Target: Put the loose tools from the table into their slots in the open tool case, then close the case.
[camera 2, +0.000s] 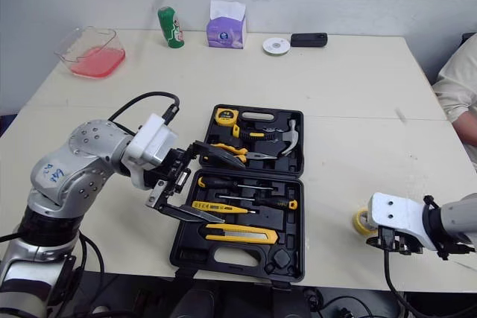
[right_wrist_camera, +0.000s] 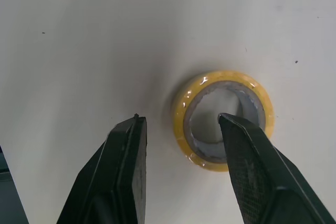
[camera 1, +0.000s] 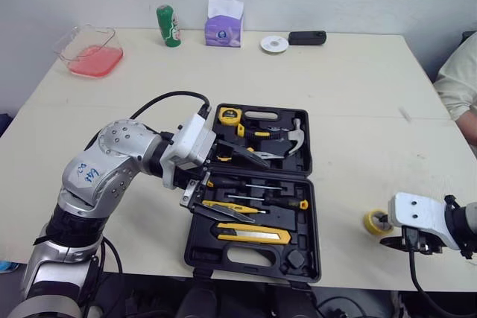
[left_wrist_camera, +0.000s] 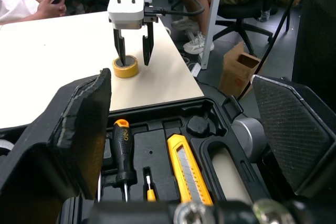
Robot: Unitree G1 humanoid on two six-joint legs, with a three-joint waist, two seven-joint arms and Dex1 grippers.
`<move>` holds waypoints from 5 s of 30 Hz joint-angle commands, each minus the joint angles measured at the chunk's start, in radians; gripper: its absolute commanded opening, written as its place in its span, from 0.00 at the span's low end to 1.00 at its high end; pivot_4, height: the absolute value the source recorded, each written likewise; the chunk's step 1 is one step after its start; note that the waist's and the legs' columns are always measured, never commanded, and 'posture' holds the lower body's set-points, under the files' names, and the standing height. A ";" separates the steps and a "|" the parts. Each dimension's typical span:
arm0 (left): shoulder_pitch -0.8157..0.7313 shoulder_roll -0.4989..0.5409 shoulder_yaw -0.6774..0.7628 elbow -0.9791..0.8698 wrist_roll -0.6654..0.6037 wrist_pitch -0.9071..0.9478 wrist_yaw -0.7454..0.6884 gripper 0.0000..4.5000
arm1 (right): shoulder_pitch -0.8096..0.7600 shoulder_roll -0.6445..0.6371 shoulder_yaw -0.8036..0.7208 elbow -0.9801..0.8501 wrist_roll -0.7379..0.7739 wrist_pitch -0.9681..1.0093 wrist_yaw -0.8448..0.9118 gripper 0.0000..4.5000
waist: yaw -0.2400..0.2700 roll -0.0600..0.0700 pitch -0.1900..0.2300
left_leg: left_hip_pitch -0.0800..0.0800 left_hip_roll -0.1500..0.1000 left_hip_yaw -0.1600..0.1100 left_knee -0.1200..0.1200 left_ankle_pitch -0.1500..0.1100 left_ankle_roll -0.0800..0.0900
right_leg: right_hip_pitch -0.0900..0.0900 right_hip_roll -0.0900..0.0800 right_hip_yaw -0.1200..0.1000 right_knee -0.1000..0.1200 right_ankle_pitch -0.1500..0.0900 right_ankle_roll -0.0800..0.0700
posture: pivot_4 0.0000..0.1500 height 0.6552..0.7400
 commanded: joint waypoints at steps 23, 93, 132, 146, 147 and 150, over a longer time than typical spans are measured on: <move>0.153 0.061 -0.065 -0.084 0.119 -0.110 -0.039 1.00 | -0.400 0.085 0.278 -0.336 0.243 0.107 0.031 0.01 | -0.003 -0.001 0.001 | 0.001 0.002 -0.003 0.000 0.000 -0.001 | -0.001 -0.001 0.002 0.000 0.000 0.000 | 1.00 1.00; 0.161 0.057 -0.098 -0.065 0.177 -0.181 -0.071 1.00 | -0.175 0.345 0.436 -0.139 0.214 -0.242 0.035 0.02 | -0.001 -0.003 0.001 | 0.000 -0.002 -0.005 0.000 -0.001 0.000 | -0.001 -0.002 0.000 -0.001 0.001 0.001 | 1.00 1.00; 0.293 0.156 0.111 0.159 0.315 -0.233 0.129 1.00 | -0.181 0.323 0.118 0.010 0.359 -0.060 -0.236 0.02 | 0.005 -0.007 -0.001 | 0.001 -0.002 -0.006 -0.002 -0.001 0.001 | -0.001 -0.003 0.001 -0.003 0.001 0.001 | 1.00 1.00; 0.208 0.080 0.042 0.536 0.552 -0.432 0.242 0.01 | -0.359 0.369 0.241 0.137 0.153 -0.028 -0.340 0.00 | -0.002 -0.002 0.001 | 0.000 -0.005 -0.005 -0.001 -0.001 0.001 | -0.004 -0.004 0.000 -0.001 0.002 0.002 | 1.00 1.00; 0.185 0.062 0.027 0.556 0.567 -0.435 0.250 0.01 | -0.377 0.378 0.256 0.135 0.148 -0.025 -0.338 0.00 | -0.004 -0.002 0.001 | 0.000 -0.005 -0.005 -0.001 -0.001 0.001 | -0.005 -0.004 0.000 -0.001 0.002 0.002 | 1.00 1.00; 0.143 0.018 0.010 0.579 0.574 -0.419 0.257 0.01 | -0.422 0.396 0.297 0.135 0.124 -0.016 -0.337 0.00 | -0.004 -0.002 0.001 | 0.000 -0.005 -0.005 -0.001 -0.001 0.001 | -0.005 -0.004 0.000 0.000 0.002 0.002 | 1.00 1.00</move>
